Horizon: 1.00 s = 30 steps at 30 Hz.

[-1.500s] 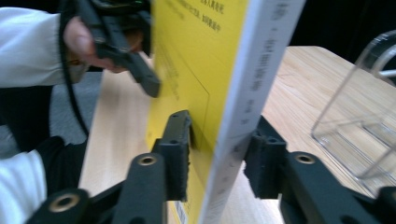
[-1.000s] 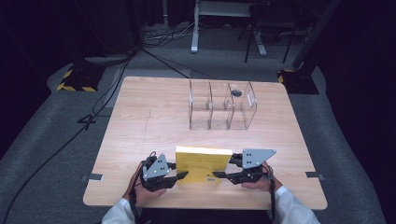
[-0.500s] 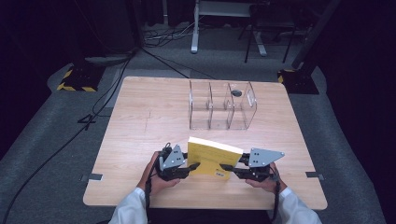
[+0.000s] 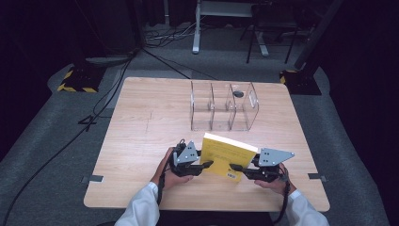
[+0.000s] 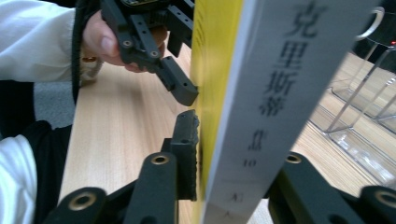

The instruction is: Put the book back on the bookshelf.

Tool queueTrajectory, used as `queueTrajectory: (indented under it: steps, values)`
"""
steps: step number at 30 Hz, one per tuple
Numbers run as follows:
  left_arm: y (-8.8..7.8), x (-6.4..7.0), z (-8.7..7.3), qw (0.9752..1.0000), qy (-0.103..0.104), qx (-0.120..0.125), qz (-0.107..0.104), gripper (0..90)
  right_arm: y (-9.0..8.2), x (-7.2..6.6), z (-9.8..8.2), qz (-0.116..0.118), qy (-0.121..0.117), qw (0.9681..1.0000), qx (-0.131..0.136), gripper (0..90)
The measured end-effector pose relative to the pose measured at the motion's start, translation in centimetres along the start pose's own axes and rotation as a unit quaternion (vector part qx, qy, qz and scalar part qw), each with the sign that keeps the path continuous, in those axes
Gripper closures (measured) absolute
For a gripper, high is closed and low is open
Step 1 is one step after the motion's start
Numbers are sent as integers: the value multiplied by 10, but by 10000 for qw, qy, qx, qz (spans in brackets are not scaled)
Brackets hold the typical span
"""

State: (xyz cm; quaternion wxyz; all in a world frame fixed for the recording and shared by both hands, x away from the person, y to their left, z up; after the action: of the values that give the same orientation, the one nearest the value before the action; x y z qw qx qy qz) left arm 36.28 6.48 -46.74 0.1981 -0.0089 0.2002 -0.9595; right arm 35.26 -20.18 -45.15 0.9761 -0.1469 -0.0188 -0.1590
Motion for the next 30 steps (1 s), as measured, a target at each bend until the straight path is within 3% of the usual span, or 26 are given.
queueTrajectory:
  steps: [7, 10, 17, 21, 25, 30]
  values:
    - [-1, 1, -1, 10000, 12, 5, 13, 546, 1, 0, -1, -27, 43, 10000, 37, 740]
    - [0, 2, -2, 9998, 48, -126, 147, 504, 1, 0, -1, 18, 45, 10000, 72, 749]
    - [-9, -4, -11, 9986, -91, -319, 417, 455, 1, 1, -1, -61, 118, 9999, 63, 756]
    - [-15, -6, -14, 9984, -97, -363, 411, 495, 1, -2, 0, -22, -46, 10000, 41, 758]
    - [-15, -5, -15, 9984, -88, -431, 361, 524, 1, -3, 0, -28, -45, 10000, 47, 756]
    - [-19, -4, -20, 9973, -87, -570, 455, 473, 3, -2, -1, -106, 51, 9999, 75, 751]
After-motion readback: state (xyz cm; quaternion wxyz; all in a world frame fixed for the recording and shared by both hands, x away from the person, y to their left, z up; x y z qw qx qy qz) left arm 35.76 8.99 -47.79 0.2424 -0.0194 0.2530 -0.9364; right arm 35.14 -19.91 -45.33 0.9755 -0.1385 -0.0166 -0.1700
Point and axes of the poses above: each handheld gripper's, and its own axes: y roughly forward along the jaws, z roughly out of its top, x roughly to its right, the point moved 2 cm from there along y, roughly forward along the jaws, and after that the axes turned 6 degrees about x, right-handed, at the moved point
